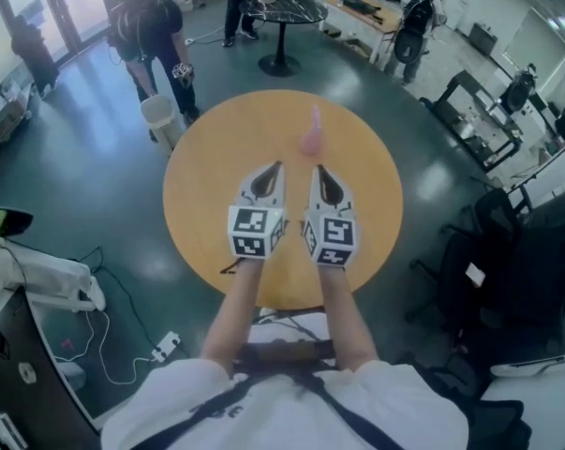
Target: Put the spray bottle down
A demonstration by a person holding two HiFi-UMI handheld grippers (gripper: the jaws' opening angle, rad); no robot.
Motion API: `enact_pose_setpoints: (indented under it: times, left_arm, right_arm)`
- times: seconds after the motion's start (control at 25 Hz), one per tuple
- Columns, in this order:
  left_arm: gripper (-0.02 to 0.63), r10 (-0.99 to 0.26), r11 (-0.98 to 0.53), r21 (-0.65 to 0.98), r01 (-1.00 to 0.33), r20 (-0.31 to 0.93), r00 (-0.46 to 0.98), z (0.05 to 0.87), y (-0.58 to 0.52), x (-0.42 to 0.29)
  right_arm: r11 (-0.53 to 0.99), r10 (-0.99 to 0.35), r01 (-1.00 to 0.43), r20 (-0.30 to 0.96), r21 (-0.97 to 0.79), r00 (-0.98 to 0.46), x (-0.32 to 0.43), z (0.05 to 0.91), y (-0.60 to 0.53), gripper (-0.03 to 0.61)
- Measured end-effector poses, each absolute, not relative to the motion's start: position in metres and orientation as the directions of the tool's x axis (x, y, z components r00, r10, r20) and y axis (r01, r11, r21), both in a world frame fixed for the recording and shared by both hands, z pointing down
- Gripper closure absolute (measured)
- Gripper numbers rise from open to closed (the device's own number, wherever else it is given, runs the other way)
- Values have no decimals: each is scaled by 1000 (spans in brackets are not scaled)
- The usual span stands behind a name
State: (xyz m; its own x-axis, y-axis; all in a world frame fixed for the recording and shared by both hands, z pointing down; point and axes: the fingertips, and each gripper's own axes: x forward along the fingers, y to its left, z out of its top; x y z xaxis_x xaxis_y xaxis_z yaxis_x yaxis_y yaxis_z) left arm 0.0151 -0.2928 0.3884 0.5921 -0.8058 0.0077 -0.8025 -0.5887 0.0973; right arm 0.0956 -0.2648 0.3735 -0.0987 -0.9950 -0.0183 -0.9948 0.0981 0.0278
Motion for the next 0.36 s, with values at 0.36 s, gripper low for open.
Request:
enact_pose_setpoints:
  times: [0.36]
  left_arm:
    - [601,-807,-588,99,-803,-3,590,388,-295,18]
  right_arm:
    - [73,-997,-997,-18,30,-74,108,373,-263,557]
